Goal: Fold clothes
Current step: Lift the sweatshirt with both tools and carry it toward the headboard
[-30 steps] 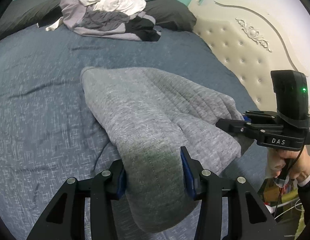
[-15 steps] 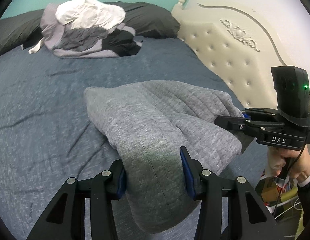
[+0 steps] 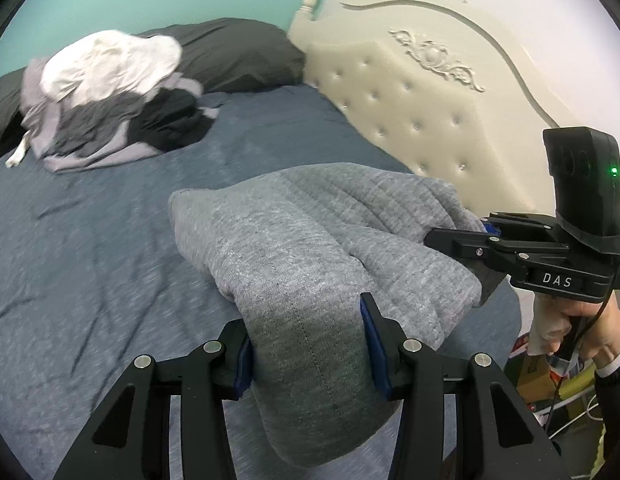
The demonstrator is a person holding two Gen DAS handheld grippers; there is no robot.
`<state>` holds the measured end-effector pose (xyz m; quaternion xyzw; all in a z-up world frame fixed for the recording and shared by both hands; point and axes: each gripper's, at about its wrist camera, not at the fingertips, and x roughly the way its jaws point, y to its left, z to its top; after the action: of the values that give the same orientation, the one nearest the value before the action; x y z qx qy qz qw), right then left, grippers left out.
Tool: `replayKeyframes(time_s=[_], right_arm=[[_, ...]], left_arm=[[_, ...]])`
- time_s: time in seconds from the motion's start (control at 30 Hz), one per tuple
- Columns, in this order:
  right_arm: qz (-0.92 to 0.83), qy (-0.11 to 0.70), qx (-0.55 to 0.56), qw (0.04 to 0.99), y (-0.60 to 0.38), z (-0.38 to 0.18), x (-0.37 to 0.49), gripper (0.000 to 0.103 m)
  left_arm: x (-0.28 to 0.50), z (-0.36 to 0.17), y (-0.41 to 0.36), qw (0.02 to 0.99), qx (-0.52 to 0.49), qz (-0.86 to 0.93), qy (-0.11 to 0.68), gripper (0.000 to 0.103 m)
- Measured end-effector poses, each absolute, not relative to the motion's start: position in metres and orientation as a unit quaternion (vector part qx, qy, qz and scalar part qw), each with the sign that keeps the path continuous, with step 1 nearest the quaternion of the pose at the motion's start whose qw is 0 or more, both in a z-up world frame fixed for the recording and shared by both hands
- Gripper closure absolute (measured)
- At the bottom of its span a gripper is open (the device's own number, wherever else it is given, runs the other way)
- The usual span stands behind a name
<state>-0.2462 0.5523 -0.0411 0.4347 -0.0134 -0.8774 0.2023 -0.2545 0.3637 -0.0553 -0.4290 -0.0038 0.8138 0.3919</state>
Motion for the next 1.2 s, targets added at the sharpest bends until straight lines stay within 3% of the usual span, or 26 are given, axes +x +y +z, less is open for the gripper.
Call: replayKeyframes(time_s=[0.57, 1.2], right_arm=[[-0.900, -0.031, 0.418, 0.120, 0.734, -0.021, -0.237, 0.085], [-0.904, -0.041, 0.420, 0.063, 0.871, -0.053, -0.232, 0.085]], left_arm=[[-0.251, -0.048, 0.567, 0.447, -0.405, 0.797, 0.014, 0.053], [-0.236, -0.095, 0.702, 0.456, -0.403, 0.794, 0.004, 0.053]])
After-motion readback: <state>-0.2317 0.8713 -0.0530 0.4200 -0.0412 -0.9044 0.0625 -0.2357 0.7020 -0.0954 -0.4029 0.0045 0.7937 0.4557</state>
